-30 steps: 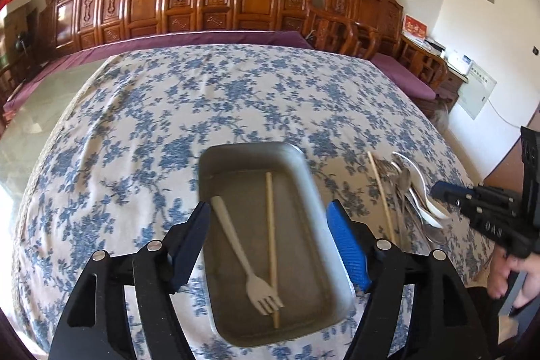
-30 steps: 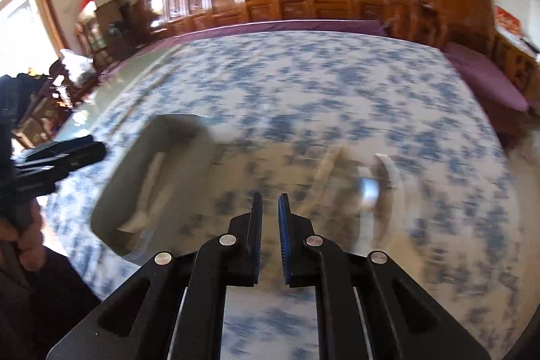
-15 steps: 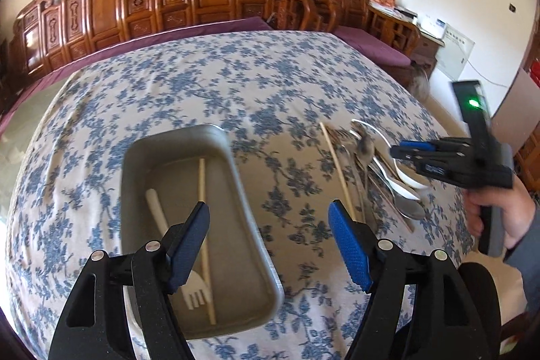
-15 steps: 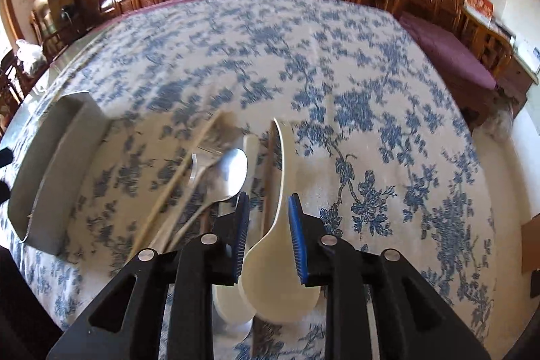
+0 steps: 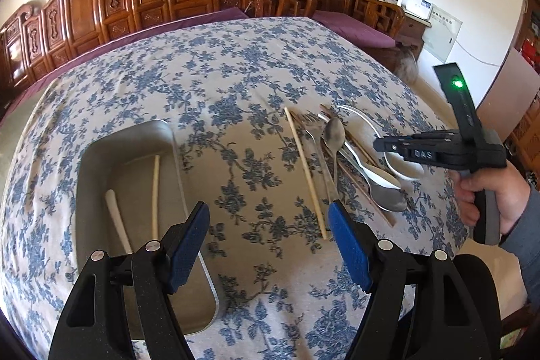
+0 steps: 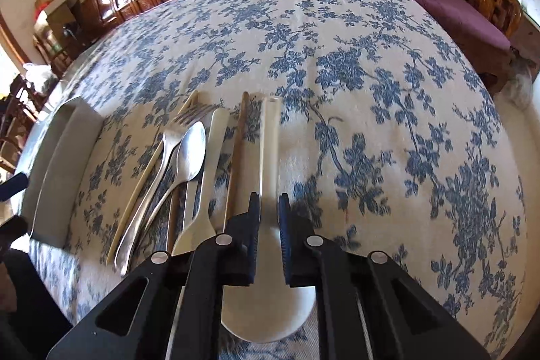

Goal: Organize utensils
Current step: 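Grasp the large white plastic spoon by its handle with the right tool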

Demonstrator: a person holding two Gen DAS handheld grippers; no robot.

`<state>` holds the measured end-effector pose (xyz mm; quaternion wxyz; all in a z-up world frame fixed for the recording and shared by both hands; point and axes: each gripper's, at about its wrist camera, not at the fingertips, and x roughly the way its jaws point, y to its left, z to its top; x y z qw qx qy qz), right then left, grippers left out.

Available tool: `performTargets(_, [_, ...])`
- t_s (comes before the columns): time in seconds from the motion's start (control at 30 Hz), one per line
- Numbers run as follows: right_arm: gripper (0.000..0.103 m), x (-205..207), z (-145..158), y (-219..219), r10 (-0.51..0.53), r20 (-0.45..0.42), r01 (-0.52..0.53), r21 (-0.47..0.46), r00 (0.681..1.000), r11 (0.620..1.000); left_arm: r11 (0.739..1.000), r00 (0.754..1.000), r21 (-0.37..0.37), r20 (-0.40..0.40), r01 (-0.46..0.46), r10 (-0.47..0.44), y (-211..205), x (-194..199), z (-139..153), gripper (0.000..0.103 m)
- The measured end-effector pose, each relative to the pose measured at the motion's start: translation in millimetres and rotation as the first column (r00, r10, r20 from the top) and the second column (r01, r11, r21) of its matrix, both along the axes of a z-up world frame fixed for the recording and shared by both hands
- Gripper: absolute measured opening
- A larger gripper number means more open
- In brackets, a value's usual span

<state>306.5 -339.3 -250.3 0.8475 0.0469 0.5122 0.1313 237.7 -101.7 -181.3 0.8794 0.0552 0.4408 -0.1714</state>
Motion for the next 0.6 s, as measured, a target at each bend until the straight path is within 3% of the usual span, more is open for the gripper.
performTargets(0.37, [0.012, -35, 5, -21, 0.003, 0.03, -0.001, -0.055, 1.0, 0.998, 0.998, 0.999, 0.048, -0.011, 0.05, -0.049, -43, 11, -9, 0.069])
performTargets(0.43, [0.012, -34, 6, -27, -0.01, 0.032, 0.011, -0.047, 0.999, 0.999, 0.997, 0.998, 0.044, -0.026, 0.059, -0.058, -51, 17, -14, 0.062])
performTargets(0.5, [0.012, -33, 4, -30, -0.018, 0.024, 0.019, -0.031, 1.0, 0.999, 0.997, 0.997, 0.036, -0.048, 0.068, -0.067, -57, 25, -18, 0.044])
performTargets(0.6, [0.012, -32, 0, -33, -0.026, 0.014, 0.026, -0.017, 1.0, 1.0, 0.996, 0.992, 0.006, -0.097, 0.088, -0.087, -68, 40, -28, 0.028])
